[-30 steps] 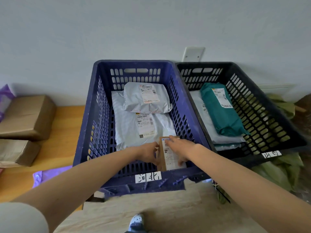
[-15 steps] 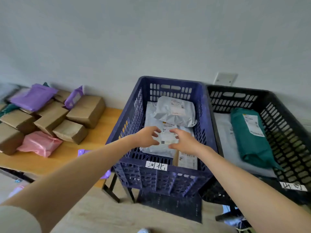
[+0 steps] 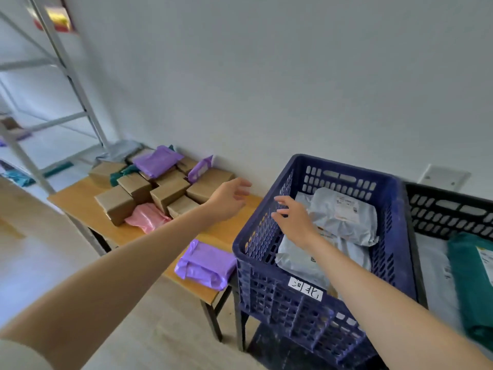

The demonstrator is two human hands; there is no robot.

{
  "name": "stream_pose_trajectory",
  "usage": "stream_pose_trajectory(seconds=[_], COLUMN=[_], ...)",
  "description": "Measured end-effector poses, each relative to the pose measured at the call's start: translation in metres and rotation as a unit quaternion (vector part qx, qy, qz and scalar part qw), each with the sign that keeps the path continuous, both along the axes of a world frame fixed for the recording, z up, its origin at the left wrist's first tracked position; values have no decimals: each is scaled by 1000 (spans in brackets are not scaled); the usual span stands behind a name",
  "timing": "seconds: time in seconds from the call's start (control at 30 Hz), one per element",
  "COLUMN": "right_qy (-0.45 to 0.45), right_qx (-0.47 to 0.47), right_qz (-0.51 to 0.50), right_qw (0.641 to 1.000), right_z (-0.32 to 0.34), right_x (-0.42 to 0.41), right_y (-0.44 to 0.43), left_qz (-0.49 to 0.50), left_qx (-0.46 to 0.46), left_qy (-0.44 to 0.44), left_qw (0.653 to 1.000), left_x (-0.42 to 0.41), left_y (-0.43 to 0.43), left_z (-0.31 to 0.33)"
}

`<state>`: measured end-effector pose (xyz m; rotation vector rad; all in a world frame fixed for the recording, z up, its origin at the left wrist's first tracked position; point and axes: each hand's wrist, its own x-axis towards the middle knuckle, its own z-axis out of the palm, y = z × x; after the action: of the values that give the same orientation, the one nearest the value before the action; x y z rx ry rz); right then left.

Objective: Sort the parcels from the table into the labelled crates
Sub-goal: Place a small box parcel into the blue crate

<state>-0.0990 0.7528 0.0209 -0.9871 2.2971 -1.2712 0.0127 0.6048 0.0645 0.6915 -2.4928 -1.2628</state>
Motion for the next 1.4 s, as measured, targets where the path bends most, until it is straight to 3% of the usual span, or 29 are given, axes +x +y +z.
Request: stream_pose_trajectory(seconds=[0.3, 0.83, 1.4], right_qy=[24, -31, -135], right_qx=[-6, 39, 57], right_qz=[28, -60, -72], right_qw=[999, 997, 987], right_z=[1, -70, -158], right_x=[44, 125, 113], right_y=[-116, -300, -419], left_qz=[59, 17, 51], left_qx=[16, 40, 59], left_qy=[-3, -82, -139], left_qw=[998, 996, 987], left_x=[65, 146, 114], left_y=[-102, -307, -440], left_z=[-3, -73, -161])
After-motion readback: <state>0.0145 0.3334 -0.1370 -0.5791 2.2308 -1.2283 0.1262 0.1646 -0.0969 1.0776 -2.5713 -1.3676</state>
